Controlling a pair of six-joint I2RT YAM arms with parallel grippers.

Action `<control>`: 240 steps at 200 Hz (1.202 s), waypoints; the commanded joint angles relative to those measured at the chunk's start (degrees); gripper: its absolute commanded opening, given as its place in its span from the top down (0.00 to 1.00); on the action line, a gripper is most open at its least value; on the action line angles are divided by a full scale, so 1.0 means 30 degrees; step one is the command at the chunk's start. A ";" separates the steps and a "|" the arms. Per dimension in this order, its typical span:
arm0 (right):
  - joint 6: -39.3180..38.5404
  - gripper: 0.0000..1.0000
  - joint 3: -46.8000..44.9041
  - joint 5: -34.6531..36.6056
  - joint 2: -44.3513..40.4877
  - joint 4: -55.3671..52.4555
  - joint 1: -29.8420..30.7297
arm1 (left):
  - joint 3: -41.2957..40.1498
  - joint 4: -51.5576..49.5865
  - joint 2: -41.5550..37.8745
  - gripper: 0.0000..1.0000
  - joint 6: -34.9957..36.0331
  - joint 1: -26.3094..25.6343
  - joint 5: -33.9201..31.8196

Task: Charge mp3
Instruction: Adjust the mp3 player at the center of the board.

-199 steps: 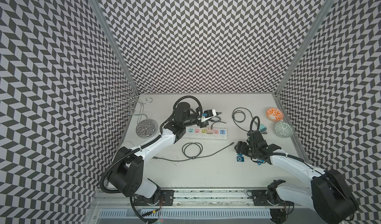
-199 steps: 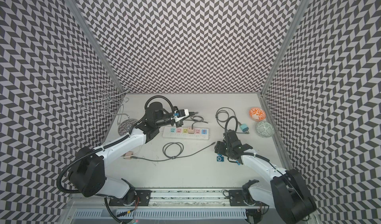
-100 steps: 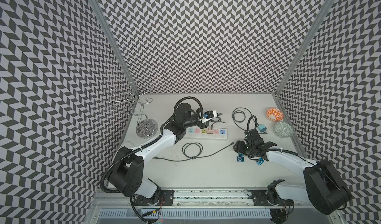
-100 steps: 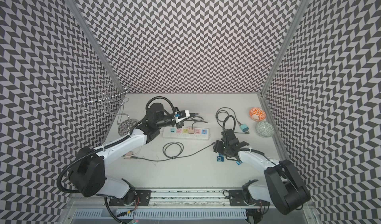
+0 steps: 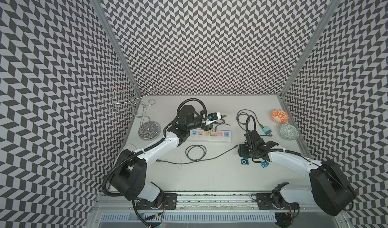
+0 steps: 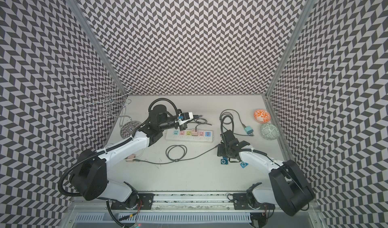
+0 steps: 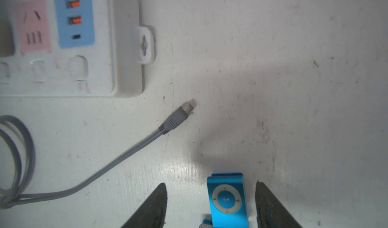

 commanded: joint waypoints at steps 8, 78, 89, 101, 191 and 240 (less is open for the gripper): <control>0.0117 0.33 0.0369 0.1738 0.0624 -0.0488 0.0462 | -0.0347 0.0543 -0.0137 1.00 0.0302 -0.0076 -0.0015; 0.0385 0.30 0.0956 0.3740 0.2092 -0.1075 0.0451 | -0.0641 0.0725 -0.0357 1.00 0.0376 -0.0059 -0.0145; 0.0550 0.30 0.1025 0.4231 0.1982 -0.1190 0.0380 | -0.0699 0.0742 -0.0385 1.00 0.0362 -0.0056 -0.0159; 0.0675 0.30 0.1048 0.4644 0.1804 -0.1209 0.0243 | -0.0730 0.0773 -0.0438 1.00 0.0349 -0.0057 -0.0159; 0.0536 0.29 0.0971 0.5906 -0.0521 -0.2520 -0.1835 | -0.0865 0.0934 -0.0541 1.00 0.0273 -0.0083 -0.0187; -0.0820 0.29 0.1241 0.3913 -0.0822 -0.2733 -0.1635 | -0.0895 0.0989 -0.0635 1.00 0.0244 -0.0092 -0.0109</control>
